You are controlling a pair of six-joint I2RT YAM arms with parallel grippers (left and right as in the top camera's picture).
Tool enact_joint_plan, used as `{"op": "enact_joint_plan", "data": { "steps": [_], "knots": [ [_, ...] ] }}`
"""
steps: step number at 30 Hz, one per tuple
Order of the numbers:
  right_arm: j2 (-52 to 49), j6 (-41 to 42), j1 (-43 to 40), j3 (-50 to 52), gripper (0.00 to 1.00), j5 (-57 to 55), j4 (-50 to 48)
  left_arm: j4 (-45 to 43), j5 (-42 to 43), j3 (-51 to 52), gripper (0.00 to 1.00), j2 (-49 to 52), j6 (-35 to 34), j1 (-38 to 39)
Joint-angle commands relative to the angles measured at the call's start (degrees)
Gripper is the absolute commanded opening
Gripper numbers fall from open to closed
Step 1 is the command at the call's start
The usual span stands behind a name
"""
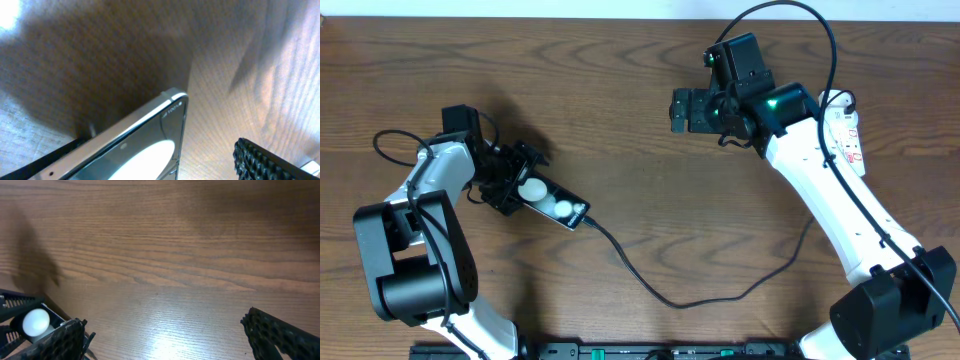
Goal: Plug charger to phone and switch on socket
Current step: 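Set the black phone flat on the table with the left gripper, then open the left gripper and raise it off the phone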
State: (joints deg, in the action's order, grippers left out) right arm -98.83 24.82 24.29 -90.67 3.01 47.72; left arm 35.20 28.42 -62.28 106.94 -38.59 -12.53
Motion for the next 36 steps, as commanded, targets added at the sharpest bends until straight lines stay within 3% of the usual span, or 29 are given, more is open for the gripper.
{"op": "enact_joint_plan", "data": {
  "steps": [1,17,21,36],
  "knots": [
    [0.94,0.42,0.20,-0.70,0.99,-0.52,0.00,1.92,-8.17,5.05,0.95,6.23,1.22,-0.24],
    [0.94,0.39,0.20,-0.70,0.99,-0.55,-0.09,0.74,-8.26,4.61,0.95,6.19,1.44,-0.33],
    [0.94,0.37,0.17,-0.70,0.99,-0.55,0.00,2.40,-12.39,2.14,0.95,4.46,1.81,-1.20],
    [0.94,0.39,0.13,-0.66,0.99,-0.57,-0.17,3.13,-13.49,-4.66,0.95,-17.42,21.31,3.17]
  ]
}}
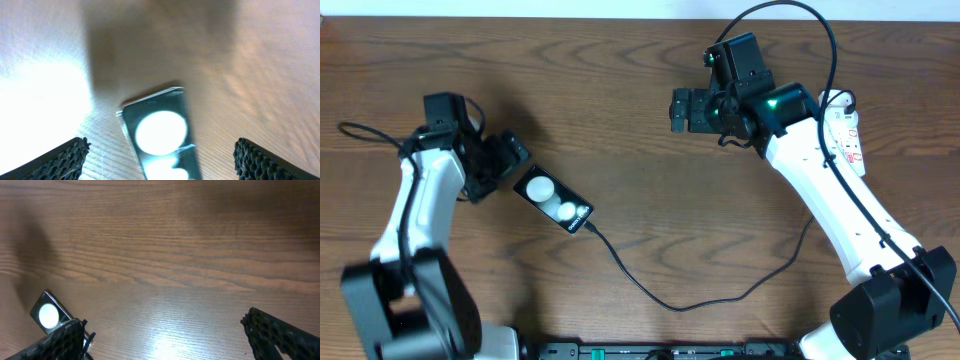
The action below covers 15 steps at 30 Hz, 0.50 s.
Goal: Plug charger to phone and switch on socket
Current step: 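Open the left gripper and raise it off the phone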
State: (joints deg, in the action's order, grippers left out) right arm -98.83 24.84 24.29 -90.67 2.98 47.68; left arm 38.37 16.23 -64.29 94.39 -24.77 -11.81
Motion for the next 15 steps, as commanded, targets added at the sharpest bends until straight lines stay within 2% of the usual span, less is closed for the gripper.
{"op": "enact_joint_plan", "data": {
  "steps": [1,7,15],
  "knots": [
    [0.94,0.37,0.13,-0.66,0.99,-0.55,-0.48,-0.09,-1.27,-3.19,0.95,-7.67,9.55,4.31],
    [0.94,0.37,0.13,-0.66,0.99,-0.55,-2.03,-3.61,-1.31,-3.34,0.95,-15.74,11.30,9.33],
    [0.94,0.39,0.13,-0.66,0.99,-1.22,-2.08,-4.81,-1.33,-3.34,0.95,-18.62,11.26,9.75]
  ]
}}
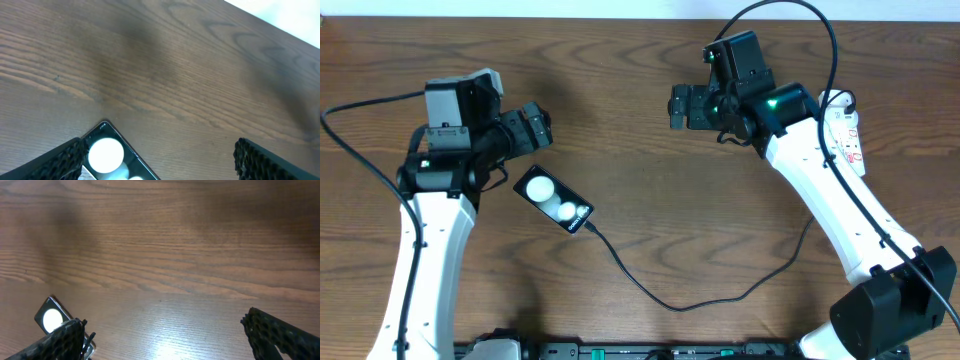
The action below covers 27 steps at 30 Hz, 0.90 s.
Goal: Plug charger to phone and switch on socket
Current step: 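Open the left gripper and raise it off the phone, then move the right gripper over to the white power strip's orange switch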
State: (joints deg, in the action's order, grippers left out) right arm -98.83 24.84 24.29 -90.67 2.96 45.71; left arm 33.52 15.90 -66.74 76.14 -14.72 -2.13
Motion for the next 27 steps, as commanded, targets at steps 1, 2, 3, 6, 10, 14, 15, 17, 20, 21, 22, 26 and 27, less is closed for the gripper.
{"op": "enact_joint_plan", "data": {
  "steps": [1,2,3,6,10,14,15,17,20,21,22,26,27],
  "knots": [
    [0.94,0.39,0.13,-0.66,0.99,-1.38,-0.09,0.09,-1.01,-0.90,0.95,-0.26,1.20,0.07],
    [0.94,0.39,0.13,-0.66,0.99,-1.38,-0.09,0.07,-1.01,-0.90,0.95,-0.22,1.20,0.07],
    [0.94,0.39,0.13,-0.66,0.99,-1.38,-0.09,0.09,-1.01,-0.90,0.95,-0.15,1.20,0.07],
    [0.94,0.37,0.13,-0.66,0.99,-1.36,-0.09,0.07,-1.01,-0.90,0.95,-0.15,1.20,0.07],
    [0.98,-2.95,-0.07,-1.27,0.99,0.24,0.17,0.07,-1.01,-0.90,0.95,-0.15,1.20,0.07],
    [1.07,-6.62,-3.10,-7.10,0.99,9.90,6.58,0.07,-1.01,-0.90,0.95,-0.15,1.20,0.07],
    [1.07,-7.41,-4.33,-9.05,0.99,11.76,8.92,0.07,-1.01,-0.90,0.95,-0.15,1.20,0.07],
    [1.07,-10.45,-7.56,-13.79,0.99,15.02,14.58,0.09,-1.01,-0.90,0.95,-0.15,1.20,0.07],
    [1.07,-15.61,-15.52,-22.05,0.99,18.38,24.24,0.07,-1.01,-0.90,0.95,-0.15,1.20,0.07],
    [1.07,-17.14,-18.38,-24.15,0.99,19.45,26.71,0.09,-1.01,-0.90,0.95,-0.15,1.20,0.07],
    [1.07,-18.75,-21.40,-25.86,0.99,20.76,28.92,0.07,-1.01,-0.90,0.95,-0.15,1.20,0.07],
    [1.07,-25.14,-33.38,-28.85,0.99,25.99,34.80,0.07,-1.01,-0.90,0.95,-0.15,1.20,0.07],
    [1.07,-26.49,-36.11,-28.83,0.99,26.16,35.54,0.07,-1.01,-0.90,0.95,-0.15,1.18,0.07]
  ]
}}
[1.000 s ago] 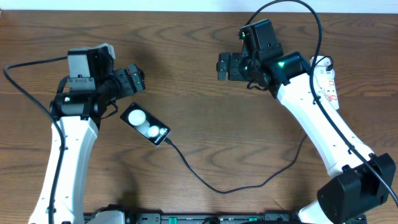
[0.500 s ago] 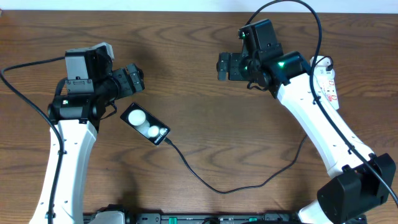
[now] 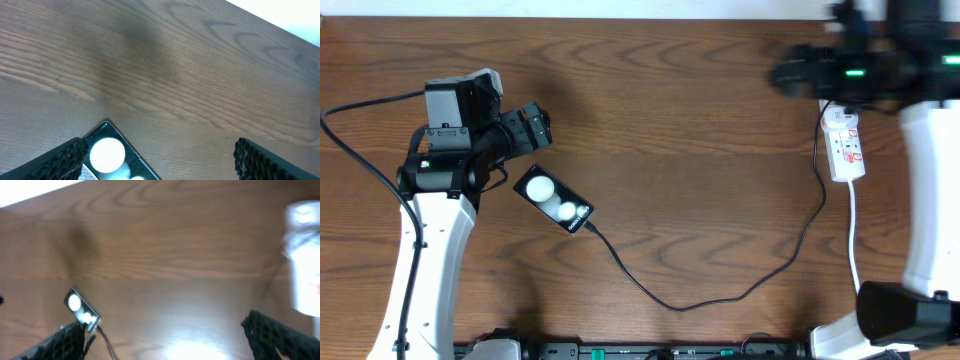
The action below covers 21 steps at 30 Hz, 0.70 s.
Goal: Plug charger to phone and switch on socket
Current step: 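Move the right gripper over to the white power strip's orange switch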
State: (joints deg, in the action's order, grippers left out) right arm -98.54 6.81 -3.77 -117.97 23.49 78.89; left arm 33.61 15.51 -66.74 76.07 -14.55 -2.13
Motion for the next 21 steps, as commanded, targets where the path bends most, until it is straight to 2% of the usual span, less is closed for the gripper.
{"op": "enact_joint_plan", "data": {
  "steps": [1,5,9,15,21],
  "knots": [
    [0.70,-10.29,-10.80,-1.46,0.99,5.60,2.91,-0.02,-0.61,-0.90,0.95,-0.09,1.03,0.07],
    [-0.48,-20.94,-20.79,-0.61,0.99,5.57,2.89,-0.02,-0.59,-0.90,0.95,-0.09,1.03,0.07],
    [-2.84,-27.69,-26.38,-0.35,0.99,5.09,2.12,-0.02,-0.61,-0.90,0.95,-0.09,1.03,0.07],
    [-9.18,-27.61,-29.38,-0.33,0.99,3.82,-2.36,-0.02,-0.61,-0.90,0.95,-0.09,1.03,0.07],
    [-19.61,-24.41,-29.51,-0.35,0.99,4.35,-1.95,0.00,-0.61,-0.90,0.95,-0.09,1.03,0.07]
  ]
}}
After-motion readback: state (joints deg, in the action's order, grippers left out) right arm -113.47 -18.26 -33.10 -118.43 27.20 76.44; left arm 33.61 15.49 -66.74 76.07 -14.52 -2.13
